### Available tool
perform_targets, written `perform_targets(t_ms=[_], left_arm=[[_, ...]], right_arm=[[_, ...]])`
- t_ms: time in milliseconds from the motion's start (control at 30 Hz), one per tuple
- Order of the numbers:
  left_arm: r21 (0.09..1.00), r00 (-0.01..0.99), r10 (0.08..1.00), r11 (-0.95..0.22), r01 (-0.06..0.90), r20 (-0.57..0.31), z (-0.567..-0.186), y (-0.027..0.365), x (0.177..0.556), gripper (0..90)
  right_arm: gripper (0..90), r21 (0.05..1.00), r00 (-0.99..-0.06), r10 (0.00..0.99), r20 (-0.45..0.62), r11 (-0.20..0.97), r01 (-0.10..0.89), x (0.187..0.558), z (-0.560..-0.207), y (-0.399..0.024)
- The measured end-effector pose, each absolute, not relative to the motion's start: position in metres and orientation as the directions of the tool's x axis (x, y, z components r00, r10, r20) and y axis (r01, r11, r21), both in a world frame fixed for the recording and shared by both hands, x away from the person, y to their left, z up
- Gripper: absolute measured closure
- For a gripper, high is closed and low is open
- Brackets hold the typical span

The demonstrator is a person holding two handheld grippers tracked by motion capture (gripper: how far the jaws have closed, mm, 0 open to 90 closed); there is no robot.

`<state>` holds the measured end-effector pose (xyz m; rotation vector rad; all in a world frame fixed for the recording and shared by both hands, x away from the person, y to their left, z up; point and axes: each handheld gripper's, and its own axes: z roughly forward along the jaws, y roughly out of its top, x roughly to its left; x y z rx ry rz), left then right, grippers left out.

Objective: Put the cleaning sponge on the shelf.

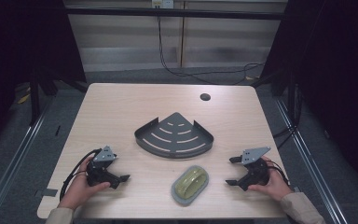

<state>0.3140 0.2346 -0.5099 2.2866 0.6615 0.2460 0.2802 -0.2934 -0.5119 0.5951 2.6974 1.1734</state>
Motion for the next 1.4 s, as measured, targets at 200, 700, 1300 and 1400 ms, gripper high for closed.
perform_targets(t_ms=[200, 700, 1300, 1400], left_arm=[[0.699, 0.849, 0.528, -0.600, 0.388, -0.018, -0.510, 0.235, 0.314, 0.1], [0.699, 0.849, 0.528, -0.600, 0.389, -0.020, -0.510, 0.235, 0.314, 0.1], [0.701, 0.850, 0.527, -0.599, 0.388, -0.020, -0.510, 0.235, 0.314, 0.1], [0.700, 0.850, 0.527, -0.600, 0.387, -0.019, -0.510, 0.235, 0.314, 0.1]], right_arm=[[13.3, 0.693, -0.906, 0.423, 0.033, 0.643, 0.326, 0.280, -0.507, -0.290], [28.8, 0.372, -0.971, 0.239, -0.002, 0.902, 0.221, 0.294, -0.451, -0.234], [30.7, 0.259, -0.999, 0.010, -0.039, 0.966, 0.000, 0.299, -0.419, -0.168], [30.9, 0.255, -0.999, -0.013, -0.035, 0.967, -0.022, 0.298, -0.418, -0.161]])
